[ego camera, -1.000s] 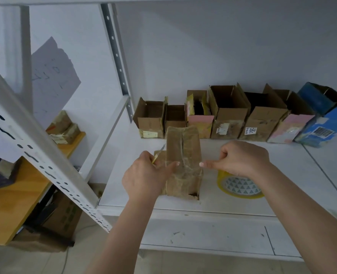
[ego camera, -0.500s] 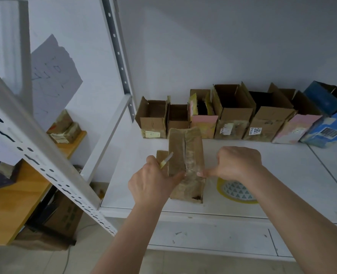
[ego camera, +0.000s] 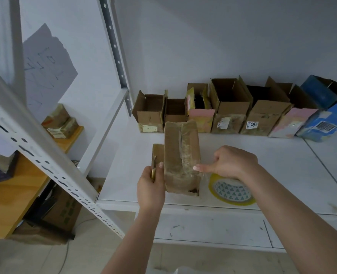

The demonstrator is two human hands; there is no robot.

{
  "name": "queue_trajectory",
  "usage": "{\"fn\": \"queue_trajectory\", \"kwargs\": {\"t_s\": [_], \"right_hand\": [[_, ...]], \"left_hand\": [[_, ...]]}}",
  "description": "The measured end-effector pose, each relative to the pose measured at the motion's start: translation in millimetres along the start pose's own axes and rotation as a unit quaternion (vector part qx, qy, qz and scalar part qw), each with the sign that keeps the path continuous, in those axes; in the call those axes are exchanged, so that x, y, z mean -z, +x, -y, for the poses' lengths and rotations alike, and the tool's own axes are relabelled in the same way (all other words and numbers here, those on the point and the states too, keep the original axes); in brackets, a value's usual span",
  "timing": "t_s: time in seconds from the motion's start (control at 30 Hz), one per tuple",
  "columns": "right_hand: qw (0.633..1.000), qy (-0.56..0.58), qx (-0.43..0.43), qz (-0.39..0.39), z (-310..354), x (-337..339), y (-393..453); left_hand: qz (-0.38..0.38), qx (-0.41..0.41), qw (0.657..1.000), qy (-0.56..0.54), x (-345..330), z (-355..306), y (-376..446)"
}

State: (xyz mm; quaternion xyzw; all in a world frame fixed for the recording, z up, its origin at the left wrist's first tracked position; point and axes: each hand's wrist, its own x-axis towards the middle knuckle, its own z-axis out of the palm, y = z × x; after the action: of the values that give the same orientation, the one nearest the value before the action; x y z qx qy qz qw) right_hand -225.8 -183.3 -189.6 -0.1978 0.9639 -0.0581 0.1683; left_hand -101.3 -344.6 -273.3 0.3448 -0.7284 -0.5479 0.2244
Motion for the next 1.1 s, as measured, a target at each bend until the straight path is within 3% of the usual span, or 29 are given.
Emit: {"fn": "queue_trajectory", "kwargs": {"t_s": [0.27, 0.37, 0.47, 0.5, 0.57, 0.63, 0.7, 0.77, 0.9, 0.97, 1.1], "right_hand": [[0.997, 0.074, 0.001, 0.026, -2, -4, 3], [0.996, 0.081, 0.003, 0.022, -3, -3, 2], [0.997, 0.075, 0.008, 0.011, -5, -4, 1], [0.997, 0.081, 0.01, 0.009, -6, -5, 1], [0.995, 0.097, 0.01, 0.008, -7, -6, 1], [0.995, 0.104, 0.008, 0.004, -9, -7, 2], [0.992, 0.127, 0.015, 0.011, -13, -7, 3], [0.976, 0.209, 0.034, 0.044, -22, -5, 3], [0.939, 0.317, 0.066, 0.114, -42, -3, 3], [0.948, 0.296, 0.067, 0.093, -46, -7, 6], [0.993, 0.112, 0.025, 0.029, -45, -10, 6]], "left_hand": [[0.02, 0.102, 0.995, 0.001, -10, 17, -3], [-0.001, 0.073, 0.997, 0.035, 3, 4, 4], [-0.041, -0.055, 0.997, 0.034, 23, -31, 16], [-0.01, -0.096, 0.995, 0.024, 24, -48, 18], [0.125, -0.131, 0.983, 0.012, 13, -80, 21], [0.263, -0.104, 0.959, 0.018, -7, -100, 21], [0.337, -0.064, 0.937, 0.069, -23, -104, 23], [0.347, -0.06, 0.927, 0.133, -32, -97, 25], [0.302, -0.154, 0.919, 0.2, -35, -85, 27], [0.291, -0.196, 0.91, 0.223, -35, -84, 25], [0.295, -0.198, 0.912, 0.206, -32, -85, 25]]}}
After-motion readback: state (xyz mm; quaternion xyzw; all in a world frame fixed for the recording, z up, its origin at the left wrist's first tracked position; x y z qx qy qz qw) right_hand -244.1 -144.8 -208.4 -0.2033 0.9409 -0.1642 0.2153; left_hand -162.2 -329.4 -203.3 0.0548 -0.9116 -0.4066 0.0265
